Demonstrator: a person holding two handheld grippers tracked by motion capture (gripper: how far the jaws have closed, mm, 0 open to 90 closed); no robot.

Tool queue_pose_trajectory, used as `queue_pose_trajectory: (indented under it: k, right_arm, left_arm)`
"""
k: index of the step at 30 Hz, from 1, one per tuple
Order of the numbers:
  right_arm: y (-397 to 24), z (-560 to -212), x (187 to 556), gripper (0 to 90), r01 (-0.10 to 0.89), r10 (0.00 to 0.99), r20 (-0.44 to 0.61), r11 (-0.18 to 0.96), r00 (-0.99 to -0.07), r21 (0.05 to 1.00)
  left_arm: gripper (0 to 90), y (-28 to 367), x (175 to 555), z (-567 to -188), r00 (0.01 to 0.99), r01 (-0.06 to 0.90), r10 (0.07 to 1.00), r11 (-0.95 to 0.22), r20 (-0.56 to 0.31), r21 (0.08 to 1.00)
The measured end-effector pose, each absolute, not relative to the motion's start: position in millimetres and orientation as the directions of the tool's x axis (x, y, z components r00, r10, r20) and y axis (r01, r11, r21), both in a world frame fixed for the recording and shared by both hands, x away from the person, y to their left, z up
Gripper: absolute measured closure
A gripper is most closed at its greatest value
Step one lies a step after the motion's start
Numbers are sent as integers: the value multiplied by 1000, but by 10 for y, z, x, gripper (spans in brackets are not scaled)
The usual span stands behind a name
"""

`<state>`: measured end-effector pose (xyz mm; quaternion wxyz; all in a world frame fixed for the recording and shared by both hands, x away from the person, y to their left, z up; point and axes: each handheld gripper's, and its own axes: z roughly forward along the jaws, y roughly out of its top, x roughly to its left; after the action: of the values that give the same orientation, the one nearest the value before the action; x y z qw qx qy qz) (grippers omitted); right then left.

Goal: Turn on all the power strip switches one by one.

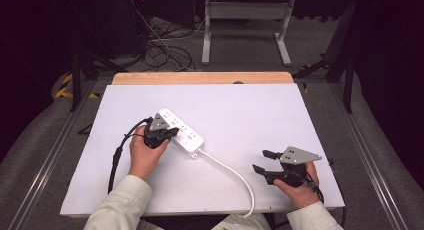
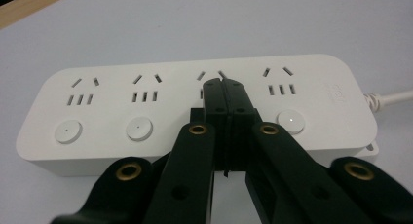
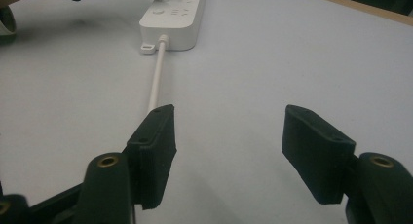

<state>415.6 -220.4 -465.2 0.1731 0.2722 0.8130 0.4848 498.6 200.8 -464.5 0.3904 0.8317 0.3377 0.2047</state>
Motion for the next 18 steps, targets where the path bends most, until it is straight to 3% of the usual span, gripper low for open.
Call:
queue_pose_trajectory:
  k: [18]
  right_arm:
    - [-2204,-4653,4154,377,276,610,-17,383,-792,882]
  left_arm:
    - [899,2027,5044,-4719,677,412,734,-440,56,798]
